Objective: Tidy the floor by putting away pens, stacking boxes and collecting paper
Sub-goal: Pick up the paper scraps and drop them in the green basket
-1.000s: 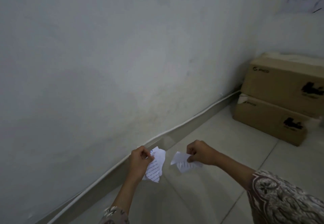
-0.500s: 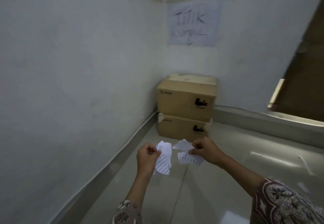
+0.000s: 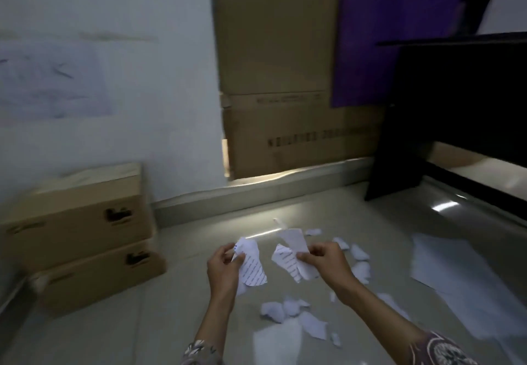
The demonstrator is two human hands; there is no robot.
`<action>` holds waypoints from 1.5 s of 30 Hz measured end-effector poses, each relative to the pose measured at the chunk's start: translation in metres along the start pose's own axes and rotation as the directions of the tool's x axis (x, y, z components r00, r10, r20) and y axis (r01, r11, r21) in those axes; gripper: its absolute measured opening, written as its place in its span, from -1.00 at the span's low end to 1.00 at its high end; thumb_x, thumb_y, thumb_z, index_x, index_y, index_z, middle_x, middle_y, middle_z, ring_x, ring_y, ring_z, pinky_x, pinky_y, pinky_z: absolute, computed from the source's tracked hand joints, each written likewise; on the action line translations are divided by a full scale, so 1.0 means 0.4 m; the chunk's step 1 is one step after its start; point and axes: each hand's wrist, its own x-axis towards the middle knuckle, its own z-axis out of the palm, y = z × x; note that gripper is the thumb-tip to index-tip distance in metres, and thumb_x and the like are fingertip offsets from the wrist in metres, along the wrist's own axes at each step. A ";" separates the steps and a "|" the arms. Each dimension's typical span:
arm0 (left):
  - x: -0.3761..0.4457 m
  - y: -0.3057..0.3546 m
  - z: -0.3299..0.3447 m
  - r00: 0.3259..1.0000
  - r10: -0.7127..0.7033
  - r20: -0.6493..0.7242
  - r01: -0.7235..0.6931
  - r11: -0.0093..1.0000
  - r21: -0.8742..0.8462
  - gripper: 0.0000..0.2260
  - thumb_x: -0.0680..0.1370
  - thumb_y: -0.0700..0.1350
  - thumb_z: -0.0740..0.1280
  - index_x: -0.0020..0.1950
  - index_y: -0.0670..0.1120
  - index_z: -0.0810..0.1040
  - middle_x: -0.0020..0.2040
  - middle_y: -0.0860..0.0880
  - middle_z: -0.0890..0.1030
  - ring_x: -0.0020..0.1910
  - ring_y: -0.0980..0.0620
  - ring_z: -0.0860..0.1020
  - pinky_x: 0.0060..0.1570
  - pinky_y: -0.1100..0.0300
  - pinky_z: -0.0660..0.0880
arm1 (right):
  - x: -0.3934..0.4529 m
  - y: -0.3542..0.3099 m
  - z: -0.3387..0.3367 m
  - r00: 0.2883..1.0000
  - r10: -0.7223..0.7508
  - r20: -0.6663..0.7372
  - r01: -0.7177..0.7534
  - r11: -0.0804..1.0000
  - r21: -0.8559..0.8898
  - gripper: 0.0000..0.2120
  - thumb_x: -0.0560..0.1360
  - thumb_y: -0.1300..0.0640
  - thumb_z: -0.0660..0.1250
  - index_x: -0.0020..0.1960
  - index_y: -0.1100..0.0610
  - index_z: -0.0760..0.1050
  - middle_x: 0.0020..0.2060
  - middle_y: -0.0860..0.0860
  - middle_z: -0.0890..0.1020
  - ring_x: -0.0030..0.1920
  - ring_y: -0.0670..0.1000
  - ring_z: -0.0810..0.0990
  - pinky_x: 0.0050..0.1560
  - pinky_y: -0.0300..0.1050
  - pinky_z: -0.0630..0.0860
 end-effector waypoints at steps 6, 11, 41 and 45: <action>-0.157 0.015 0.315 0.957 -0.015 0.290 0.006 1.000 0.031 -0.84 0.44 -0.36 0.34 -0.33 -0.22 0.51 -0.38 -0.09 0.45 -0.34 0.00 0.37 -0.31 0.15 0.31 | -0.175 0.093 -0.301 0.916 0.132 -0.378 -0.102 0.990 0.098 -0.76 0.41 0.35 0.37 -0.38 0.21 0.40 -0.43 0.10 0.47 -0.40 0.00 0.43 -0.45 -0.29 0.36; -0.304 0.031 0.521 0.848 -0.009 0.530 -0.017 0.999 0.045 -0.74 0.45 -0.33 0.35 -0.43 -0.18 0.46 -0.42 -0.09 0.40 -0.37 0.02 0.32 -0.36 0.16 0.26 | -0.347 0.155 -0.514 0.761 0.166 -0.627 -0.143 0.986 0.088 -0.61 0.40 0.32 0.39 -0.43 0.10 0.23 -0.46 0.04 0.29 -0.37 -0.03 0.30 -0.39 -0.20 0.22; -1.056 0.145 1.207 0.377 0.018 0.926 -0.217 0.974 0.069 -0.81 0.48 -0.19 0.37 0.04 -0.24 0.53 -0.13 -0.10 0.56 -0.10 -0.02 0.52 -0.07 0.19 0.44 | -0.893 0.361 -1.180 0.168 0.349 -0.922 -0.524 0.824 0.217 -0.85 0.49 0.11 0.33 -0.07 0.21 0.52 -0.17 0.12 0.57 -0.07 0.13 0.54 -0.08 -0.02 0.45; -0.990 0.127 1.178 0.464 0.037 0.885 -0.231 0.970 0.081 -0.83 0.49 -0.21 0.36 0.04 -0.25 0.52 -0.11 -0.10 0.55 -0.09 -0.01 0.50 -0.10 0.20 0.37 | -0.876 0.341 -1.162 0.187 0.273 -0.944 -0.498 0.854 0.149 -0.87 0.51 0.18 0.29 0.00 0.23 0.53 -0.14 0.09 0.56 -0.03 0.10 0.52 -0.07 -0.11 0.37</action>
